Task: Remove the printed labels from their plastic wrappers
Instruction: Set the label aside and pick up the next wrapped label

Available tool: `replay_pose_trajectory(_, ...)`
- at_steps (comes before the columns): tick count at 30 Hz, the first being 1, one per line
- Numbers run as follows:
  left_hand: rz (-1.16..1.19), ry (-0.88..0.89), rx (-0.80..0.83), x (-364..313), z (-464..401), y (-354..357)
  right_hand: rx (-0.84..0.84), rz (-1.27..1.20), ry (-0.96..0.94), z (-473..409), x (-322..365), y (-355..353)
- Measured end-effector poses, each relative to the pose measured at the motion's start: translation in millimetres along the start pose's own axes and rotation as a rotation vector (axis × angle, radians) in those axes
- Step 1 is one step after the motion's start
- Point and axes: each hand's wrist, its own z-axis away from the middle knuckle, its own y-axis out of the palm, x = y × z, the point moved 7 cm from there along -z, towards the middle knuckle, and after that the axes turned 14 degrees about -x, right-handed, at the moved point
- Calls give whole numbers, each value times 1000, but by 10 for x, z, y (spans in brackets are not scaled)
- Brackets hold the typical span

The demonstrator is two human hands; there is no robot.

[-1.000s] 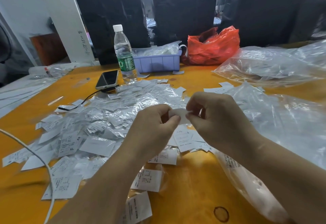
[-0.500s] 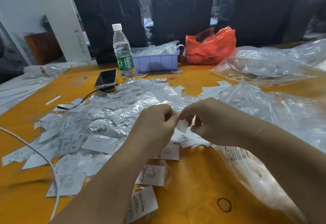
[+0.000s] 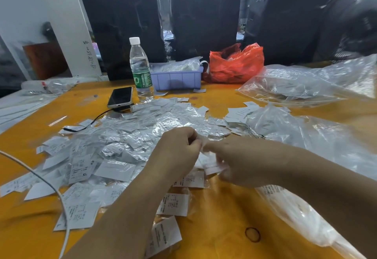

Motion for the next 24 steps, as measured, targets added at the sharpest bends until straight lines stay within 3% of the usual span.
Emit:
replay_pose_trajectory(3,12,-2,1,-7,-1,1,40,-87,-42,49,-1,5)
replay_pose_trajectory(10,21,-1,13,-32,21,21,-49,-209,-86,193,-70,26)
replay_pose_trajectory(15,46,7,-2,-46,16,-1,-273,-193,-97,341,-40,-200)
replay_pose_trajectory(18,55,20,-7,-50,13,7,-442,19,-31,468,-101,-431)
replay_pose_trajectory(21,62,51,20,-74,25,56,-346,248,150,589,-280,-415)
replay_pose_trajectory(24,47,95,62,-126,60,113,-220,272,238,671,-420,-230)
